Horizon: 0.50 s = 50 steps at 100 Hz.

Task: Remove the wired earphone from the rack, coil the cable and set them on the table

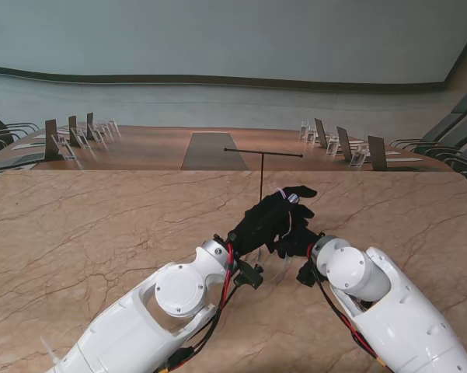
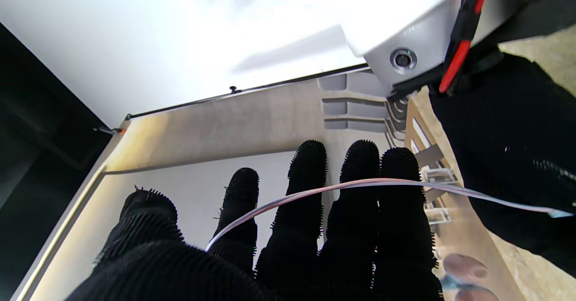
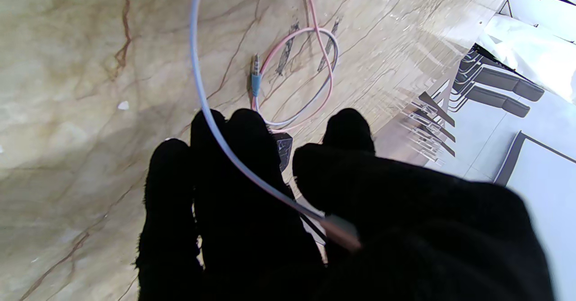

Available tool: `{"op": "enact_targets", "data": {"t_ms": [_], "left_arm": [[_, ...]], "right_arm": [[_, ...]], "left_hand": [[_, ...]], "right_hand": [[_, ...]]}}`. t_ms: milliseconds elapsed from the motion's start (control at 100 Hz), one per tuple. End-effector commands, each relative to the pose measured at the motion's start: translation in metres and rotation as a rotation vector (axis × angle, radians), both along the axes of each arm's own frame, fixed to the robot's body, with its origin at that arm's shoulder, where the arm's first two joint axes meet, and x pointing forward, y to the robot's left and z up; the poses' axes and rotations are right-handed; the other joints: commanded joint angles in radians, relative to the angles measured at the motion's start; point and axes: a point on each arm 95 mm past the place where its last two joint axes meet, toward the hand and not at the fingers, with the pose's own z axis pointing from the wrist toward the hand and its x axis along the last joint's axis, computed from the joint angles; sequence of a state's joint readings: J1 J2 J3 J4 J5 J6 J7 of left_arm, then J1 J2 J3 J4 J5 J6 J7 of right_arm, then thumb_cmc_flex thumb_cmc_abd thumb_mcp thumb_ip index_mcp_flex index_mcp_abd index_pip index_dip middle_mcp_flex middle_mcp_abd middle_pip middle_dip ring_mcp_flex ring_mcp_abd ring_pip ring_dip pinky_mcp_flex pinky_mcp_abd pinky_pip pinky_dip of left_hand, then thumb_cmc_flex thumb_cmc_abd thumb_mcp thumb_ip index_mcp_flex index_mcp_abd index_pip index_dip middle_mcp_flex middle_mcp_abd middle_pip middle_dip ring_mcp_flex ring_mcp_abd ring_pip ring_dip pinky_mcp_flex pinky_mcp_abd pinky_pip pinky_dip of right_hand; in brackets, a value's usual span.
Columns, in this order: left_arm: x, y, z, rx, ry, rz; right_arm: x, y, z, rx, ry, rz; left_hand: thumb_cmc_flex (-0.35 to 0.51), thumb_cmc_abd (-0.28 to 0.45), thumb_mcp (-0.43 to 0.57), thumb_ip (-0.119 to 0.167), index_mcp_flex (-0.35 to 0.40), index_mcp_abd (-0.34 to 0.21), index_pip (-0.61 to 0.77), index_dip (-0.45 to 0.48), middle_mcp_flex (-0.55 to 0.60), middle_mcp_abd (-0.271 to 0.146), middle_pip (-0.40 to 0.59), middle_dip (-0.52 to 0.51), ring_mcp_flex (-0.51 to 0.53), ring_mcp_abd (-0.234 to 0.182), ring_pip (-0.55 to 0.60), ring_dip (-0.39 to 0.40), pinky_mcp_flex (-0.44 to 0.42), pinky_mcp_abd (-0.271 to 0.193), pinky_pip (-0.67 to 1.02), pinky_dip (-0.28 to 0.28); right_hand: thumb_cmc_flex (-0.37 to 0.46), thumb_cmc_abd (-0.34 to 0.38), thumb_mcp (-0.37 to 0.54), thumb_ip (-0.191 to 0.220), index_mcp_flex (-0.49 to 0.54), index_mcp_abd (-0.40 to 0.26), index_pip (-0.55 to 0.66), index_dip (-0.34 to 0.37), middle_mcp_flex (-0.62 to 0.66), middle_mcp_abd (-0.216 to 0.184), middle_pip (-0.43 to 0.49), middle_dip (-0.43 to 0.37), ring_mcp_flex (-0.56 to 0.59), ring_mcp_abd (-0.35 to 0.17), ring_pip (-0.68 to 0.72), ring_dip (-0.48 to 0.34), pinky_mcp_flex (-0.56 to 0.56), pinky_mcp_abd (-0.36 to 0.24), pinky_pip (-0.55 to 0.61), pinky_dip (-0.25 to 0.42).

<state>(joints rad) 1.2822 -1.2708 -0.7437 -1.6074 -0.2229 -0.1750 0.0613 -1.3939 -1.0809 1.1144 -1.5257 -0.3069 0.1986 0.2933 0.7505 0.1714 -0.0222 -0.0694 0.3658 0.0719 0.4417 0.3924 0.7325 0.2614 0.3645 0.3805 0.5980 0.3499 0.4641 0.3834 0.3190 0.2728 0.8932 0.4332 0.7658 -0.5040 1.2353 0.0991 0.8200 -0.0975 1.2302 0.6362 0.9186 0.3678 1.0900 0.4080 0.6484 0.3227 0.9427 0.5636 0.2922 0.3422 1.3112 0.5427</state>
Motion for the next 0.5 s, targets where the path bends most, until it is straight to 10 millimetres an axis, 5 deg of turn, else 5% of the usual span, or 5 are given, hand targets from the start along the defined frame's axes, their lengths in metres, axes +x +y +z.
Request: {"op": "enact_targets", "data": {"t_ms": [0,490], "left_arm": [[-0.006,-0.005,0.001,-0.007,0.009,-0.020],[-0.009,0.001,-0.013,0.010,0.045,-0.027]], "right_arm": [[0.003,0.000,0.000,-0.003,-0.007,-0.006],[0.021,-0.019,0.015,0.016,-0.112,-0.083]], "left_hand": [[0.022,0.002,-0.019,0.008,0.009,-0.006,0.037,0.005,0.024,0.007,0.025,0.009,0.025,0.026,0.015,0.016,0.020,0.014,0.033,0.015],[0.028,-0.002,-0.019,0.008,0.077,0.038,0.058,-0.002,0.139,0.048,0.086,0.050,0.130,0.070,0.062,0.049,0.077,0.121,0.079,0.026]], "right_hand": [[-0.026,-0.018,-0.020,-0.039,0.022,0.019,0.062,0.014,-0.021,0.106,0.012,-0.007,0.000,-0.009,0.035,-0.003,-0.026,-0.046,0.034,-0.001],[-0.026,-0.020,-0.029,-0.052,0.009,0.016,0.058,0.001,-0.031,0.107,0.015,-0.011,-0.009,-0.008,0.038,-0.004,-0.034,-0.049,0.036,-0.001]]}}
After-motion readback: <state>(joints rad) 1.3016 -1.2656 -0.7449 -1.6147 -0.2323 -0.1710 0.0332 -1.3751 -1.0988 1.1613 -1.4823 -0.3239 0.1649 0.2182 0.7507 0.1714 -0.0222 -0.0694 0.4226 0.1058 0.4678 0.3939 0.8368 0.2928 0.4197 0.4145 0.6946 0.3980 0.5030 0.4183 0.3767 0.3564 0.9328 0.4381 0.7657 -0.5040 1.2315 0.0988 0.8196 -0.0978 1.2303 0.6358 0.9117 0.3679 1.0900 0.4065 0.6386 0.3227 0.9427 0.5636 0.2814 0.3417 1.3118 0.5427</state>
